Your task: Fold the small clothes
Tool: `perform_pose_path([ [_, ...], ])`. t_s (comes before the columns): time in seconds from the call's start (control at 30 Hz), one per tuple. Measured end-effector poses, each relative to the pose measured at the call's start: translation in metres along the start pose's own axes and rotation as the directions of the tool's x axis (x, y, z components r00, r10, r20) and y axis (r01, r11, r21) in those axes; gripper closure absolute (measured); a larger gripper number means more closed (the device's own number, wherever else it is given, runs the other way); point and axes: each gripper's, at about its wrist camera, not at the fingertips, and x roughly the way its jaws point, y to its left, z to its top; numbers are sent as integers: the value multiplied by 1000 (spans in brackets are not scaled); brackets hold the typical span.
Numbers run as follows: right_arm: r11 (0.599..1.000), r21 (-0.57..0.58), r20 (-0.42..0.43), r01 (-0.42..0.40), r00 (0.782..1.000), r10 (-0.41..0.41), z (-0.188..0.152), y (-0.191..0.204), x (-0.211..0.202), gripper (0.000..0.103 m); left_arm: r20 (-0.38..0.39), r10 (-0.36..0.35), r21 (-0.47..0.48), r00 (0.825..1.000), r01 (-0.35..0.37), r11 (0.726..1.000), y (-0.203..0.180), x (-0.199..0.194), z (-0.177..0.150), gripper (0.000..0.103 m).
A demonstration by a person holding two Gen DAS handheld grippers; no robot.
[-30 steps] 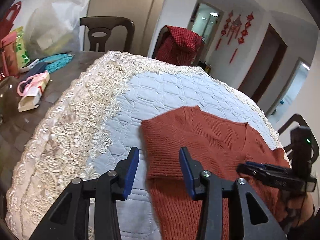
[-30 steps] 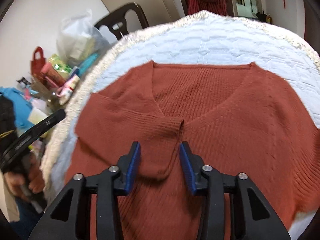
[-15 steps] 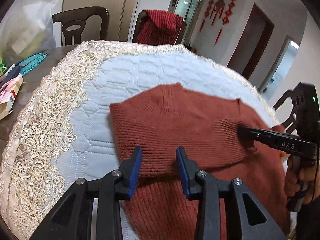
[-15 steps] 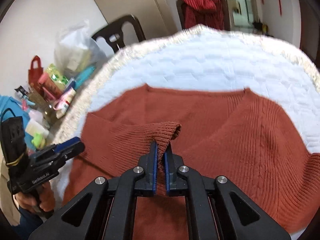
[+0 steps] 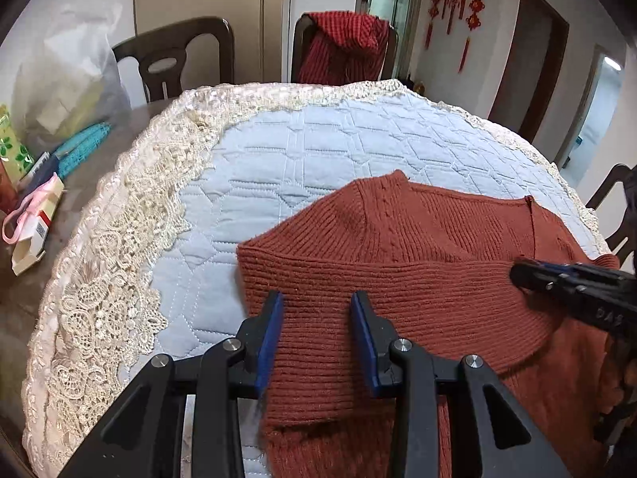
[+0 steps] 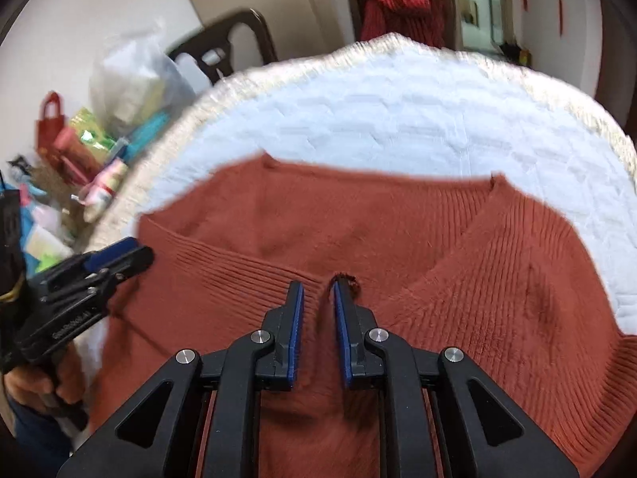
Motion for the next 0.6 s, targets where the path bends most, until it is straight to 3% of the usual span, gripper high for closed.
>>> perform_pose_path([
  [0.23,997,-80,37,-18,999,21,-20,18,-36,87,41,-2,24,999,1,1000,-8,-42,-23,65],
  [0.37,992,-123,-3,-10,1000,10,-38,24,-27,87,5,3,14,1000,-3,1000,-10,-36,-38,65],
  [0.6,992,-127,35,26,999,-22,-38,26,-38,87,26,32,21,999,-33,999,-14,-43,-37,65],
])
